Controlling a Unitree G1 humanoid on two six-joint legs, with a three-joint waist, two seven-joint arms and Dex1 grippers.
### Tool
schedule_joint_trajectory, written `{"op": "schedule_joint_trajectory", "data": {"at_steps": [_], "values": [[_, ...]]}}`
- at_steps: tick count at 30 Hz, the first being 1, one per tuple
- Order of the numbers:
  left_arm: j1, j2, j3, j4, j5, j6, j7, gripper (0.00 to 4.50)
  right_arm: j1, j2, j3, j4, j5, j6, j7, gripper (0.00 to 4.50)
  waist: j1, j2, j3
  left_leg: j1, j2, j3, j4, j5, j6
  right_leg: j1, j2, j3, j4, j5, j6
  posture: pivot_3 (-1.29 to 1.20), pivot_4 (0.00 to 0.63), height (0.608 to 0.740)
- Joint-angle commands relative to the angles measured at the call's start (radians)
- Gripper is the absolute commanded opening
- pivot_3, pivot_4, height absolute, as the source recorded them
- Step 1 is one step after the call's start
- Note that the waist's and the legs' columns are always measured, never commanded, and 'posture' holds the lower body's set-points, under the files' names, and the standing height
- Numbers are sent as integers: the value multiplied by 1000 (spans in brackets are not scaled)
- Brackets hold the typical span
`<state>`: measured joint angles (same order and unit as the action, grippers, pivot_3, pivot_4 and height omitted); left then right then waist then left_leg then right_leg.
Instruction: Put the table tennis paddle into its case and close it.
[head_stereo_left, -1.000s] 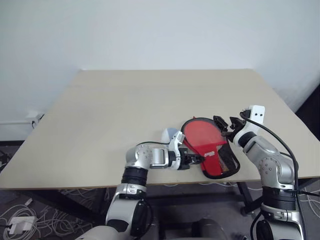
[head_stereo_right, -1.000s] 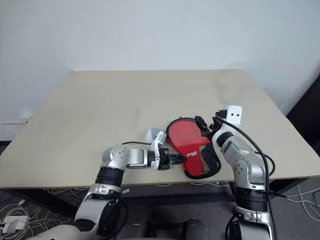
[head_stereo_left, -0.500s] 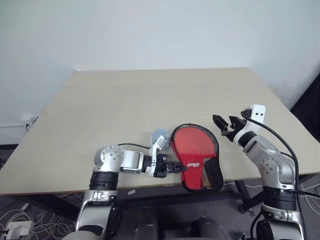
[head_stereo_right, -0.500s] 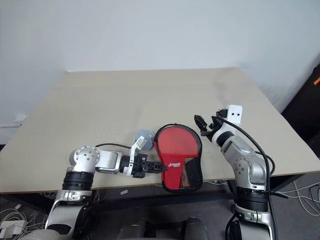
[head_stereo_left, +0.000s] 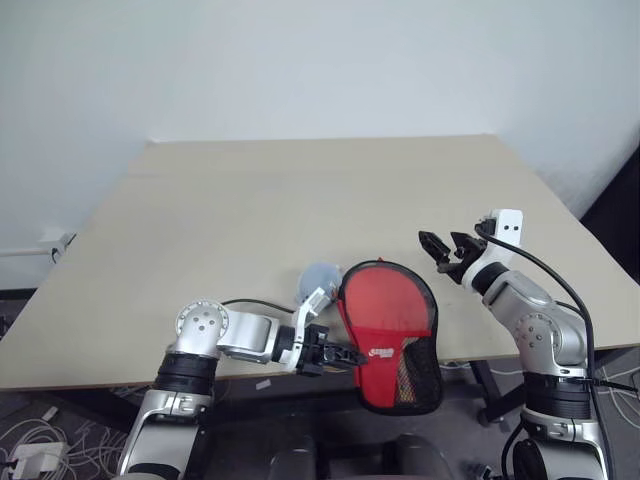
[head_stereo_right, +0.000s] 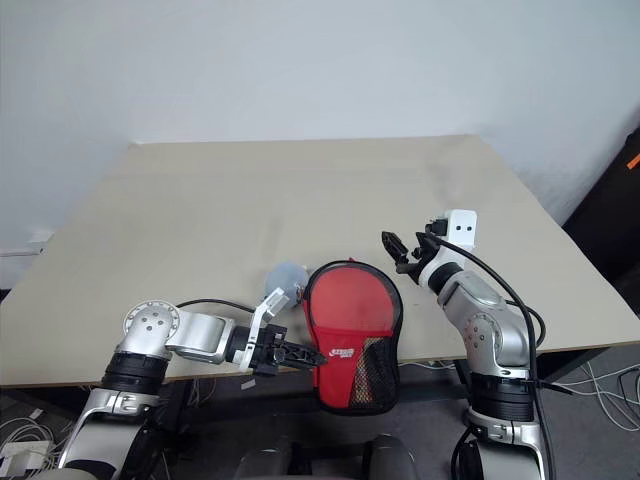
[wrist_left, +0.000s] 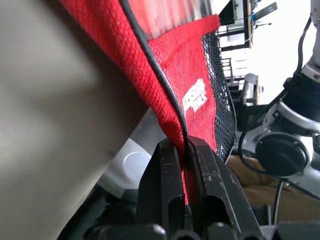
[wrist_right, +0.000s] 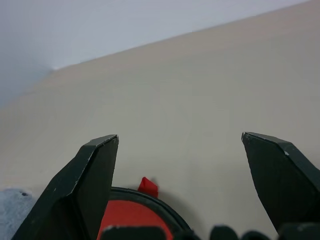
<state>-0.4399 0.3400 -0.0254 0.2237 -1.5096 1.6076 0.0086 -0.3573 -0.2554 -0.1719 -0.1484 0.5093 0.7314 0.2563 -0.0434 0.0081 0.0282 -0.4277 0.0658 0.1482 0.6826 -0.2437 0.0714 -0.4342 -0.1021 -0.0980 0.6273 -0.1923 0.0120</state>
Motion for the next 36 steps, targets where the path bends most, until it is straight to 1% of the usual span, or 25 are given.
{"op": "schedule_joint_trajectory", "data": {"at_steps": [1,4,5,7,13,14,16,19,21,23,25,28,31,33,36], "values": [[-9,-15,21,-36,-14,4,26,39,-24,-14,16,-32,-3,-8,20,4279,-1,0,0,0,0,0,0,0,0,0,0,0,0,0,0,0,0,724],[0,-19,29,-100,1,-17,25,39,-23,-12,20,-30,-6,-10,17,4279,-1,0,0,0,0,1,0,0,0,0,0,0,0,0,0,0,0,724],[3,-19,34,-101,4,-21,29,257,-23,-11,22,-29,-7,-11,16,4279,-1,0,0,0,0,1,0,0,0,0,0,0,0,0,0,0,0,724],[7,-19,46,-93,2,-27,45,783,-23,-12,24,-28,-8,-12,13,4279,-1,0,0,0,0,1,0,0,0,0,0,0,0,0,0,0,0,724],[-7,10,82,-51,-2,-17,74,2847,-17,-21,35,-35,2,8,27,4279,-1,0,0,0,0,1,0,0,0,0,0,0,0,0,0,0,0,724],[-7,21,91,-50,3,-14,75,2847,-13,-26,39,-39,3,14,33,4279,-1,0,0,0,0,1,0,0,0,0,0,0,0,0,0,0,0,724],[2,64,84,-124,20,1,14,2847,-4,-36,50,-47,5,23,50,4279,-2,0,0,0,0,1,0,0,0,0,0,0,0,0,0,0,0,724],[18,124,86,-184,22,4,-50,2847,15,-51,75,-71,14,30,90,4279,-2,0,0,0,0,2,-1,0,-1,-1,0,0,0,0,0,0,0,724],[25,158,89,-222,40,-5,-104,2847,20,-51,81,-81,19,33,100,4279,-2,0,0,0,0,3,-1,0,-1,-2,0,1,0,0,0,0,0,724],[17,196,121,-260,32,-29,-194,2847,31,-55,89,-107,36,44,128,4279,-1,0,0,0,0,3,-2,0,-2,-2,0,1,0,0,0,0,0,724],[-1,250,129,-313,85,-82,-304,2847,43,-60,102,-130,51,59,156,4279,-1,0,0,0,0,3,-2,0,-2,-2,0,1,0,0,0,0,0,724],[-24,308,92,-349,201,-183,-442,2847,55,-66,120,-143,51,64,175,4279,-1,0,0,0,0,5,-3,0,-3,-4,0,2,0,0,0,0,0,724],[-92,324,52,-294,331,-288,-530,2875,39,-82,192,-113,-7,78,170,3678,-1,0,0,0,0,7,-4,1,-3,-5,0,2,0,0,0,0,0,724],[-144,311,34,-233,409,-335,-550,2875,24,-88,238,-80,-45,90,160,3031,-1,-1,0,-1,0,10,-4,1,-4,-4,0,1,0,0,0,0,0,724],[-181,306,1,-203,510,-404,-594,2875,11,-89,268,-41,-73,118,150,1967,-3,-1,0,-1,0,10,-5,1,-4,-6,0,2,0,0,0,0,0,724]]}}
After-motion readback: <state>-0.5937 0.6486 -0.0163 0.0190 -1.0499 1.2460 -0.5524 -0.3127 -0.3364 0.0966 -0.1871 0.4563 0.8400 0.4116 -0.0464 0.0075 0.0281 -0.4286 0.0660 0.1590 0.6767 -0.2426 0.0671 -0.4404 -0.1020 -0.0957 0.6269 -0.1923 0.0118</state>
